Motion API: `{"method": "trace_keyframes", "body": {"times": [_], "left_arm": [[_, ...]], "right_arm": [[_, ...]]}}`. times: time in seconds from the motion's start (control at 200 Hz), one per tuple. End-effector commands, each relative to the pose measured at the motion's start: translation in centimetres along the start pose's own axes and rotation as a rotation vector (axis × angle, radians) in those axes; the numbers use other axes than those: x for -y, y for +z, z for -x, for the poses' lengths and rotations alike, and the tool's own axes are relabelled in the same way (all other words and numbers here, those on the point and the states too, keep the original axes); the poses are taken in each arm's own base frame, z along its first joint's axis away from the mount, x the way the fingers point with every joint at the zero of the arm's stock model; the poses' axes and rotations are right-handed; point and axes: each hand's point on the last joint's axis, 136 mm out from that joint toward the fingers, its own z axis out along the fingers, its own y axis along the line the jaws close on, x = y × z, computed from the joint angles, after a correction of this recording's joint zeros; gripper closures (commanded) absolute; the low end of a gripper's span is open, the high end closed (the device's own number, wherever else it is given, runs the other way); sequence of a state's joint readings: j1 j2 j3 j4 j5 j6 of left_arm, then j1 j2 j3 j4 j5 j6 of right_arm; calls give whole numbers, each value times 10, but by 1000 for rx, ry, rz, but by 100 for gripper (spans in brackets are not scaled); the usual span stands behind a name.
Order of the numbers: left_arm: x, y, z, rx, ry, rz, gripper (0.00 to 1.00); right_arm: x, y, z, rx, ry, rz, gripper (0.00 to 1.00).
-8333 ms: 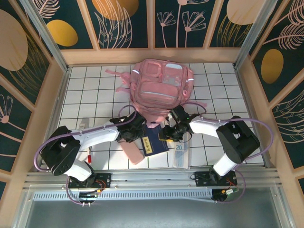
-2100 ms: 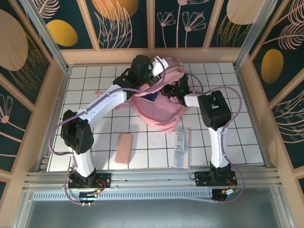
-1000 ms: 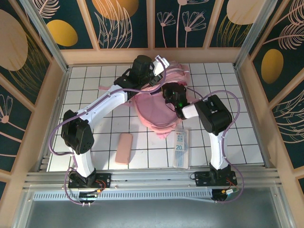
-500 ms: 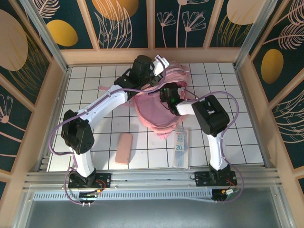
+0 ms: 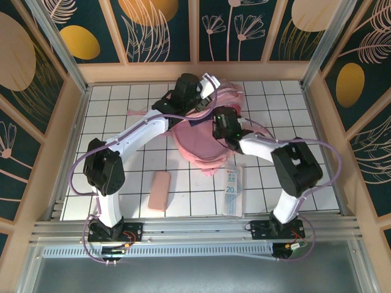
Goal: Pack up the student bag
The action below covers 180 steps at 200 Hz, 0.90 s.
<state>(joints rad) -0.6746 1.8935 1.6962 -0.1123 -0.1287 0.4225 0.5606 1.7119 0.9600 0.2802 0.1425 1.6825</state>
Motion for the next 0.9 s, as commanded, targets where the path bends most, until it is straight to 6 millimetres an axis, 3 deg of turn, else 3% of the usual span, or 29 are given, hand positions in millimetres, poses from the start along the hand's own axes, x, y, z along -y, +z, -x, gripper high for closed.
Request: {"method": "trace_keyframes", "body": {"times": [0.0,0.025,0.18,0.285,0.465,0.661,0.896], "left_arm": [[-27,-5,40,128,-13,93,100],[-23,-3,38,128,-1,70,100],[9,2,26,121,57,-76,100],[17,5,20,89,46,-122,100],[43,-3,13,42,34,-278,100],[54,-6,3,-16,-88,-339,100],[59,6,-3,-51,-216,-344,100]], "right_arm": [[26,-25,0,-52,-66,-74,44],[28,-30,12,-44,-75,-78,44],[26,-77,37,-33,-263,-60,45],[17,-110,36,-139,-413,12,46],[6,-146,28,-357,-435,71,46],[-12,-155,3,-437,-310,102,46],[-41,-145,-13,-371,-232,190,46]]}}
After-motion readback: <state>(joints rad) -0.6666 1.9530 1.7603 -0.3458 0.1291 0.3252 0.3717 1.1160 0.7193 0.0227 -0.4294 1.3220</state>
